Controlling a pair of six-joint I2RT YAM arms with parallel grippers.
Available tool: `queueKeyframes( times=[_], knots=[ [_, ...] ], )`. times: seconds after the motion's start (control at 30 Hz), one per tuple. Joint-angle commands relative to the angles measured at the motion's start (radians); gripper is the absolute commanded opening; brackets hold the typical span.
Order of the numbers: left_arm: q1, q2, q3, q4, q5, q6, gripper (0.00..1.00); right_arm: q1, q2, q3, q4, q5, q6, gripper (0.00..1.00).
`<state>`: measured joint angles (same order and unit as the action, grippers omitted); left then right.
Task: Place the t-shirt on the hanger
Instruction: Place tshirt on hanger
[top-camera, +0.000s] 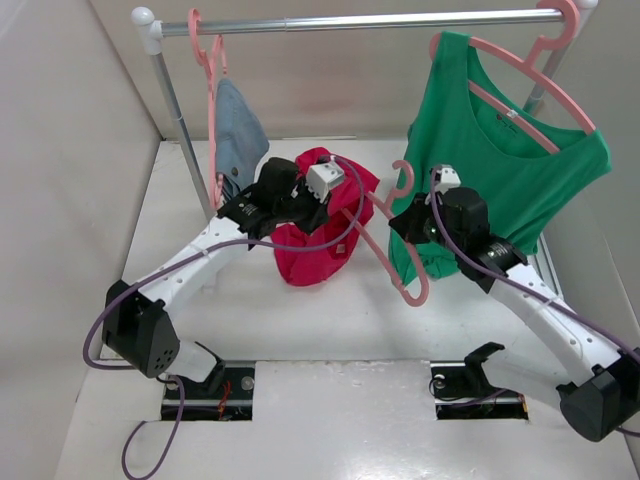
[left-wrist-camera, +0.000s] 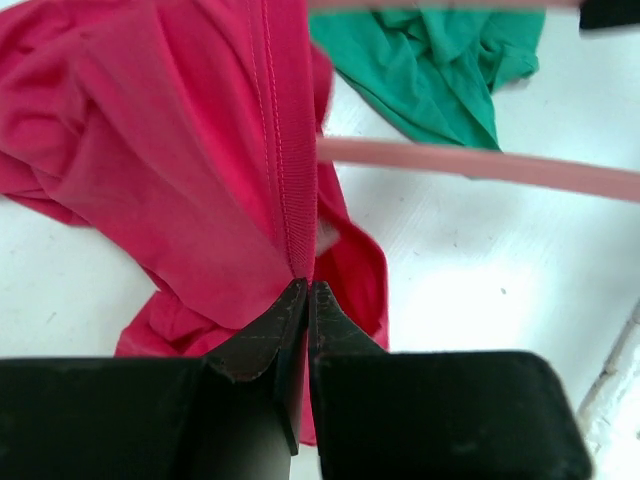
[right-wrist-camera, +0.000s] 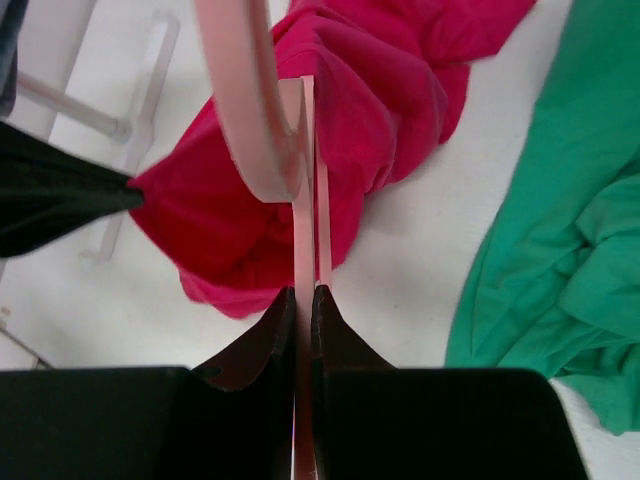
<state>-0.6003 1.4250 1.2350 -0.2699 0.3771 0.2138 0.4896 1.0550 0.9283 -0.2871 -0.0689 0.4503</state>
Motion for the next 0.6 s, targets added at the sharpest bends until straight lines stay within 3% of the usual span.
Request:
queueKeyframes(
  times=[0.0,0.17,0.43,0.57],
  knots=[
    [-0.001,-0.023,0.035,-0.04,0.066,0.009,0.0,-0.017,-0.052,0.006,0.121,0.145,0.015,0.0],
    [-0.001,-0.121,0.035,-0.04,0.178,0.05,0.0,-0.003,0.009,0.046,0.111,0.256,-0.038,0.0],
    [-0.061,-0.204,-0.019,-0.052,0.158,0.101,0.0,0.052,0.039,0.167,0.17,0.302,-0.255,0.0],
    [-0.081,-0.204,-0.04,-0.097,0.209,0.159,0.0,0.052,0.028,0.187,0.17,0.342,-0.265,0.0]
  ],
)
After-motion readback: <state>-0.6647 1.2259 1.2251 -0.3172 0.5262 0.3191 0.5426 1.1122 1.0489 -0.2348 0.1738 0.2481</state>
